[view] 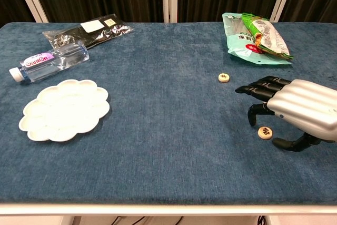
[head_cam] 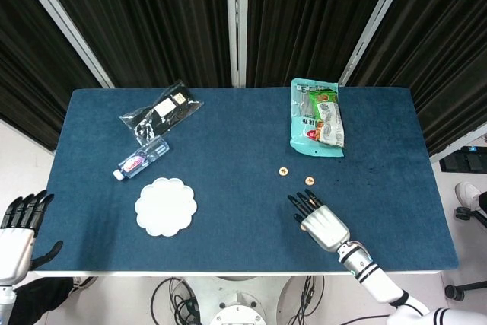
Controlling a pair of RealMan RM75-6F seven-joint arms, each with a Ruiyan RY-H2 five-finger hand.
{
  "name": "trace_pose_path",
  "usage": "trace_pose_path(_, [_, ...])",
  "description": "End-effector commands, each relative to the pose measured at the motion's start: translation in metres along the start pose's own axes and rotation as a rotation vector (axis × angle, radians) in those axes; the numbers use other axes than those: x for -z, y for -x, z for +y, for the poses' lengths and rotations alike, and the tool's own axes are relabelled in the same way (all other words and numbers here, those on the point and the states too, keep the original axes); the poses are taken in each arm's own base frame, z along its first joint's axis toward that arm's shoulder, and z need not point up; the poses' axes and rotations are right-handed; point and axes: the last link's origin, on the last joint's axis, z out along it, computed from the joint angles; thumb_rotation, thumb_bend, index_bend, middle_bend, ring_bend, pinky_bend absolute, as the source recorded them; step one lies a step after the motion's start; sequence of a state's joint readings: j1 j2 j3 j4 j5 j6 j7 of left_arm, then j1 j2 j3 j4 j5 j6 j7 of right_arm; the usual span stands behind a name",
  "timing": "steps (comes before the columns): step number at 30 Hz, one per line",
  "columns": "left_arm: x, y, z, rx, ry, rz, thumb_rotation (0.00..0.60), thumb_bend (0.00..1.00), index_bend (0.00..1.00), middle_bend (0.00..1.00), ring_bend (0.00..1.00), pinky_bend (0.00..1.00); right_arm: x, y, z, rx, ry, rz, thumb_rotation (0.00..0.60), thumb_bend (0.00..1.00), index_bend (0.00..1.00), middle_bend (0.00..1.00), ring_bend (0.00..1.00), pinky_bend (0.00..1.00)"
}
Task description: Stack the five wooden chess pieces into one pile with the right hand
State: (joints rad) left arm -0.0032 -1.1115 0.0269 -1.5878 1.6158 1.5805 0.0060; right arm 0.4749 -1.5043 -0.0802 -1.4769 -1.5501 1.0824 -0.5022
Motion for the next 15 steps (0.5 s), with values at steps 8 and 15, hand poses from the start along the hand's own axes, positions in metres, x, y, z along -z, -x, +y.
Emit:
trace_pose_path(8, [0.0001,0.0001,0.0002,0.0,-0.002,-0.004,0.6,0.24,0.04,0.0,0.0,0.0,-0.002,0.0017,-0.0004,0.002,0.007,0.002,0.6,0.28,0.42,0.0,0.0,0.0])
trace_pose_path(15, [0.0,0.0004,0.0002,0.001,-0.003,-0.007,0.6,0.24,0.04,0.0,0.0,0.0,-0.0023,0.0027,-0.0003,0.002,0.009,0.0,0.6,0.29,0.48,0.0,0.0,0.0])
